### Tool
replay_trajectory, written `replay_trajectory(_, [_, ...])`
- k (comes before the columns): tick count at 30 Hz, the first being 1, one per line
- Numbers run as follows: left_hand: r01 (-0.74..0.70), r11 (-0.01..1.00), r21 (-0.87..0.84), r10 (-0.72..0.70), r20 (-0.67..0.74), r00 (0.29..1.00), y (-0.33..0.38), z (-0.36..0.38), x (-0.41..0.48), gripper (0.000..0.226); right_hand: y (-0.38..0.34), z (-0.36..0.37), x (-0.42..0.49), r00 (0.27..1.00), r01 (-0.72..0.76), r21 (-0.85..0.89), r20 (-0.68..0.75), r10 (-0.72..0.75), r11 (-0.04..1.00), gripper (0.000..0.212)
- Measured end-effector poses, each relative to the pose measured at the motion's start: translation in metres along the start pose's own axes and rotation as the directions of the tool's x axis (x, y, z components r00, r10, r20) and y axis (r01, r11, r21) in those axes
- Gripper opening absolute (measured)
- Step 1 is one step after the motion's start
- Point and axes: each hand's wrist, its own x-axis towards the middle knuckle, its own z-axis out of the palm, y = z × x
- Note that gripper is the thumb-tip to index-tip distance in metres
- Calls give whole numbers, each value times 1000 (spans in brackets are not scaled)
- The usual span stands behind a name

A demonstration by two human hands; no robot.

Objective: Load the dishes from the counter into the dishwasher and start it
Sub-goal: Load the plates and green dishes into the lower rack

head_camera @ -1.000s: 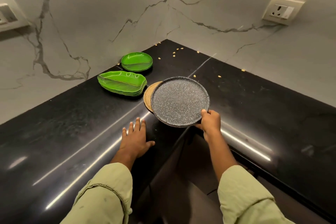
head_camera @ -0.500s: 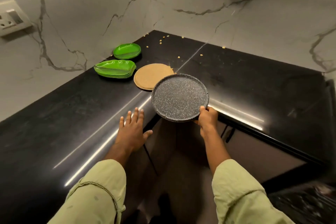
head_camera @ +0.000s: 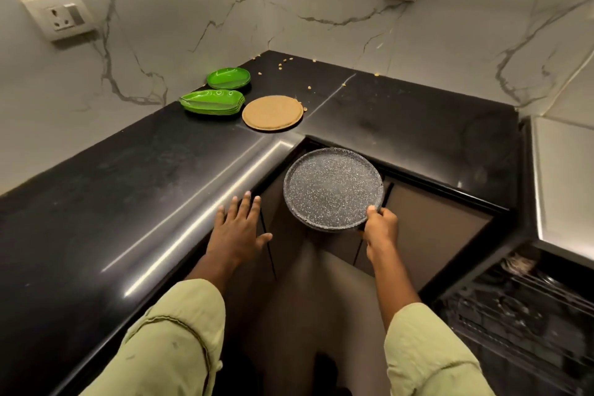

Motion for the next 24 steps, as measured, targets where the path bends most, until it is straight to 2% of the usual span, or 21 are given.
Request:
replay_trajectory(6, [-75, 997, -24, 77, 83, 994, 17, 30, -68, 86, 40, -59, -65, 999, -47, 5, -27, 48, 999, 14])
replay_trajectory(11, [-156, 986, -55, 161, 107, 981, 53, 38, -115, 86, 56, -127, -113, 994, -72, -15, -81, 71, 997, 18])
replay_trajectory(15, [-217, 974, -67, 223, 103, 969, 96, 35, -139, 85, 65, -184, -130, 985, -76, -35, -155, 70, 996, 14])
replay_trajectory(21, [-291, 956, -31, 293, 131, 947, 172, 42, -171, 84, 83, -274, -132, 977, -119, 45, -173, 125, 992, 21])
replay_trajectory(24, [-326, 945, -39, 328, 136, 935, 224, 50, -193, 84, 93, -333, -133, 972, -122, 54, -197, 130, 991, 18])
